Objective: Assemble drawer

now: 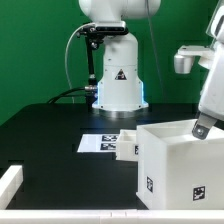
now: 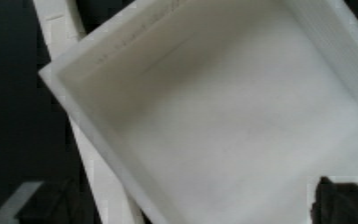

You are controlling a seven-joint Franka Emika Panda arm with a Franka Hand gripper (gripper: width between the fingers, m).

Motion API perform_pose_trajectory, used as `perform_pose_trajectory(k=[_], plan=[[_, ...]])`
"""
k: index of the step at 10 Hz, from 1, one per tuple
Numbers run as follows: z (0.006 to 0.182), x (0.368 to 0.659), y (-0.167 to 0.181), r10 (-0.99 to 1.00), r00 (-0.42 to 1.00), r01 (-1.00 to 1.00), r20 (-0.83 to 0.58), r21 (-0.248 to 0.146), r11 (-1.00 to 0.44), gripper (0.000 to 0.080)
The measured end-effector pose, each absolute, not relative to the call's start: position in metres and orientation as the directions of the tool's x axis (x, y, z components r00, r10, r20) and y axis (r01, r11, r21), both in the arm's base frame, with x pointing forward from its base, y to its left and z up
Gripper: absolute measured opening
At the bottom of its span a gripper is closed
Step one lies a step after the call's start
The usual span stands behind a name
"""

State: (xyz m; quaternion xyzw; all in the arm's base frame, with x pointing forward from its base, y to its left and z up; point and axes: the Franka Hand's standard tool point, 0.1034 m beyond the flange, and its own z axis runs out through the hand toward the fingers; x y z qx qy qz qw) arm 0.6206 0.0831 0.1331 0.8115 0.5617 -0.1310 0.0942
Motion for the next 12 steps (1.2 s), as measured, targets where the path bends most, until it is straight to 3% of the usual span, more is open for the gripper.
perform_pose_trajectory(k=[2,4,8,10,11,12], plan=[[0.139,0.618,0.082,0.76,0.577,0.809,-0.299,0.08,-0.583,0.0649],[0.149,0.601,0.073,0.573,0.778,0.611,-0.258,0.1,-0.785,0.0649],[0.146,0.604,0.078,0.409,0.893,0.438,-0.19,0.15,-0.886,0.0649],[0.149,0.606,0.077,0.196,0.973,0.216,-0.121,0.19,-0.958,0.0649],[0.154,0.603,0.072,0.014,0.999,0.021,-0.038,0.194,-0.981,0.0649],[0.151,0.59,0.068,-0.128,0.991,-0.131,0.028,0.163,-0.978,0.0649]])
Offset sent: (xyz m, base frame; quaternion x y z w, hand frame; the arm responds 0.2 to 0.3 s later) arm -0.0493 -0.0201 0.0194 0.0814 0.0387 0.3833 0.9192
